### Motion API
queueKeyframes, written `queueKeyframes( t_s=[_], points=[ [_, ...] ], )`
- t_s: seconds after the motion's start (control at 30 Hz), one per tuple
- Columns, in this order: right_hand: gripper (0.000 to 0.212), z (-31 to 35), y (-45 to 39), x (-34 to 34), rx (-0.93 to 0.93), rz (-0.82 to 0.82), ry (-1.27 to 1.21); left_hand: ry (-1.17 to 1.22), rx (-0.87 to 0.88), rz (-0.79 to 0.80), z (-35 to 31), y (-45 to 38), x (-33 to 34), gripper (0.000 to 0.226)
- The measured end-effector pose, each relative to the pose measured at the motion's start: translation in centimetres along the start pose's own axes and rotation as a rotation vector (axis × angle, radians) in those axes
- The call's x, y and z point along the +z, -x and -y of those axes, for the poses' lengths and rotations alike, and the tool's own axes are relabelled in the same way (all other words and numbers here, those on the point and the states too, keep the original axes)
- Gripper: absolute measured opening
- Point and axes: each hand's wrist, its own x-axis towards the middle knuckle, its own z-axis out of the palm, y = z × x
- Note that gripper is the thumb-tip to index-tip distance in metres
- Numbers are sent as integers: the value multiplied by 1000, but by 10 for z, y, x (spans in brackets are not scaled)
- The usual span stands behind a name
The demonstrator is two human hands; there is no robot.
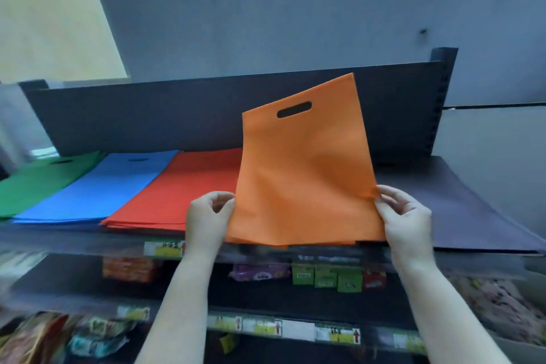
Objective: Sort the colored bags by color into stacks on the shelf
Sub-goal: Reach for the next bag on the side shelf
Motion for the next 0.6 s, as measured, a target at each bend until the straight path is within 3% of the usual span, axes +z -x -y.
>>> queueKeyframes(
  t_s=[0.17,0.33,0.43,0.6],
  points=[
    [21,-13,-9,23,-191,78,573,-305,64,-2,16,-16,-3,13],
    [34,-19,-18,29,-140,223,1015,-608,89,93,20,-21,3,21],
    [38,-12,-21,25,-186,245,1140,-800,168,104,11,-20,9,26],
    [42,11,-30,-5,-323,203,1239,-708,392,174,-38,-17,51,31]
  ],
)
